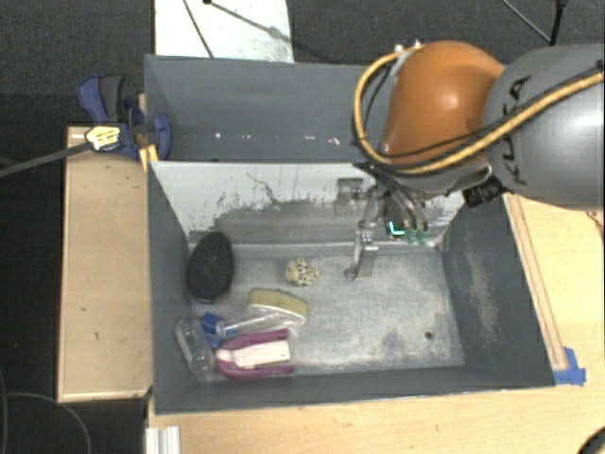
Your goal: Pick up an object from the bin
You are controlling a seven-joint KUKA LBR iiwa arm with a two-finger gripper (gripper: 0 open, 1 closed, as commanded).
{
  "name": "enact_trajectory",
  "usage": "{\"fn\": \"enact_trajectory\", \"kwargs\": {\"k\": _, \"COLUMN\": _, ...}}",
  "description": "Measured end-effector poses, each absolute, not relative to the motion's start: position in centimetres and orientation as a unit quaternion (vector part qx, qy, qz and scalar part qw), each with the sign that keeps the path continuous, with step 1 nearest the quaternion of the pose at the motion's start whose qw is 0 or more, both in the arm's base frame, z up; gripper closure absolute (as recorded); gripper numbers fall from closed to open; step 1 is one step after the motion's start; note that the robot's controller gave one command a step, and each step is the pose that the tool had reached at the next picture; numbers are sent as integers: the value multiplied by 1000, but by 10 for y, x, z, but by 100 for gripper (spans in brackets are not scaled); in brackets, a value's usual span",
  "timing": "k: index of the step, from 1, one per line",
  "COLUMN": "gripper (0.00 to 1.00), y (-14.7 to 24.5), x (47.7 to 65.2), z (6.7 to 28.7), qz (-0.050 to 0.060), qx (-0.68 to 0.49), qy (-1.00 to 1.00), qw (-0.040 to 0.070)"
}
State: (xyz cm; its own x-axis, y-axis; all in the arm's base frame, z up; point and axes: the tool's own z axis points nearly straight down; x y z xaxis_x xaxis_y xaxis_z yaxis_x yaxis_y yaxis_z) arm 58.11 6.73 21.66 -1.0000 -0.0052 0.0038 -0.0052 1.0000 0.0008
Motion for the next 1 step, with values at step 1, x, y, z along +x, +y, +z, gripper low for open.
{"fn": "enact_trajectory", "kwargs": {"k": 1, "gripper": 0, "y": 147, "x": 554, "z": 107, "qz": 0, "qx": 96, "qy": -995, "qw": 2}}
